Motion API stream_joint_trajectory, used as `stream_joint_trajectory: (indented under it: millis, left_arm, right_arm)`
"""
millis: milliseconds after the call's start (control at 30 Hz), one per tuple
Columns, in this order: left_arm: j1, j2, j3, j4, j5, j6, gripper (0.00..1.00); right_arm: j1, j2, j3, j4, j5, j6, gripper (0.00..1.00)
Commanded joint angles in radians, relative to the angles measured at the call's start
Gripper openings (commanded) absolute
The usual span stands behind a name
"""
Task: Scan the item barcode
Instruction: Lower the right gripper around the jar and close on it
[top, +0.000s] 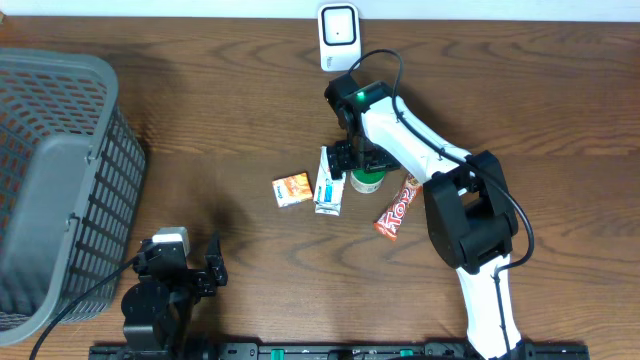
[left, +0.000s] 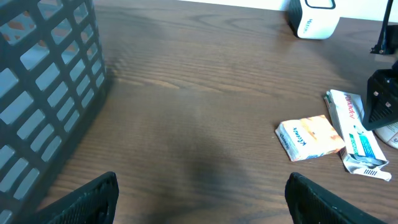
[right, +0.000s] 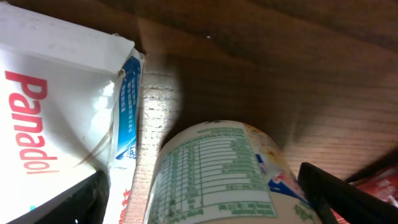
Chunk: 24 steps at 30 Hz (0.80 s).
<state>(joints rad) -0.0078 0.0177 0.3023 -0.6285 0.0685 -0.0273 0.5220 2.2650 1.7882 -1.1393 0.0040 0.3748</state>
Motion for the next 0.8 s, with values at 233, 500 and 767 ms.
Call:
stream_joint_trajectory:
  millis: [233,500,767]
  left_arm:
    - [-0.003,-0.001,-0.004,-0.001,-0.009,-0.012,0.86]
    - [-0.003,-0.001,-0.004,-0.001,-0.009,-0.012,0.86]
    - [-0.003,-0.001,-0.004,-0.001,-0.009,-0.012,0.86]
  right_arm:
    - [0.01,0.01,-0.169,0.091,0.021,0.04,0.81]
    - [0.009,0.009,-0.174,0.08,0.021,0.072,0.77]
    - [0.013,0.009,-0.174,0.054,0.013,0.196,0.71]
